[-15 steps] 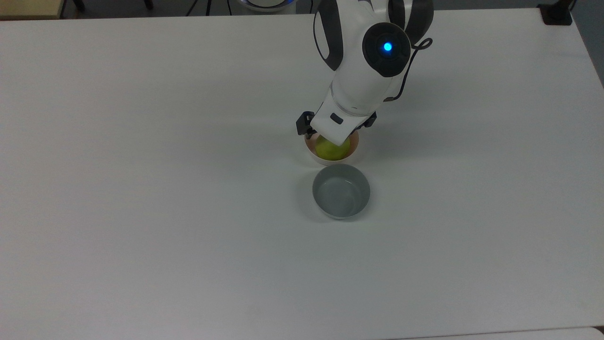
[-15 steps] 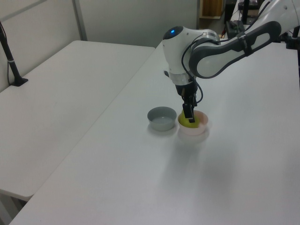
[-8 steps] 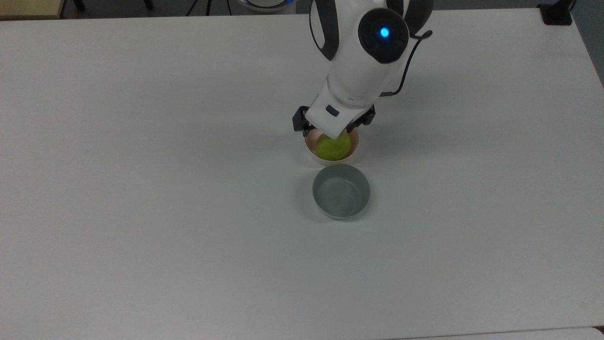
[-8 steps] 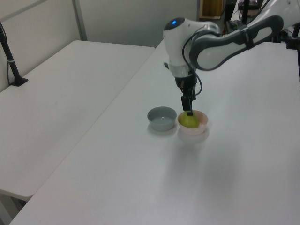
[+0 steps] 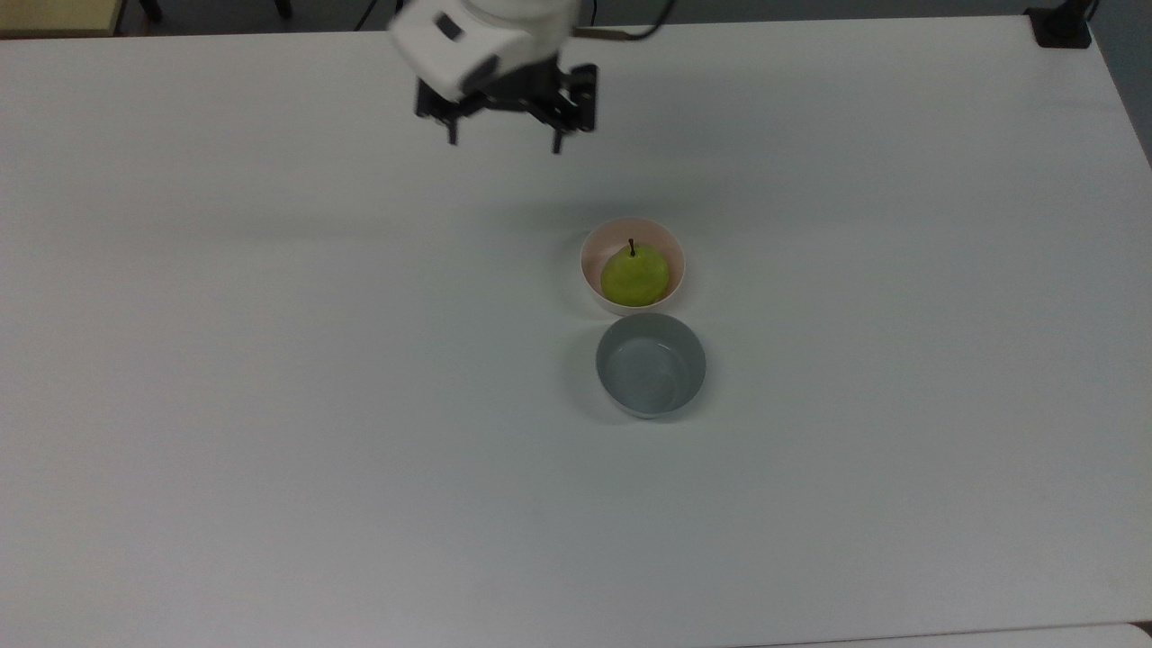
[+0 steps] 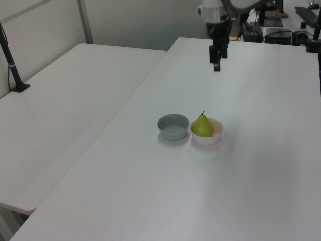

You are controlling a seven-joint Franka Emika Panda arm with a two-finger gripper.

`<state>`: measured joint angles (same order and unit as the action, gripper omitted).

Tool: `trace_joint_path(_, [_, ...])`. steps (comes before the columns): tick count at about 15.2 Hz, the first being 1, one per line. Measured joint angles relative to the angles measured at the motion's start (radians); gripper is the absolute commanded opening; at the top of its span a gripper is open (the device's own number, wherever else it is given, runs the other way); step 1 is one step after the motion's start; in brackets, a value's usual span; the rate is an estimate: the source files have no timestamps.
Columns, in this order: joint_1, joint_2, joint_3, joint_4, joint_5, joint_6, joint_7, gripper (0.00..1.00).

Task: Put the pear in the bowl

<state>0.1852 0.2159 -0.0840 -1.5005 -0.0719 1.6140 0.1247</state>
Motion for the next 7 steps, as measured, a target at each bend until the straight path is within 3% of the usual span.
trace_joint_path(7, [-0.134, -0.039, -0.002, -0.007, 0.003, -0.044, -0.002, 1.00])
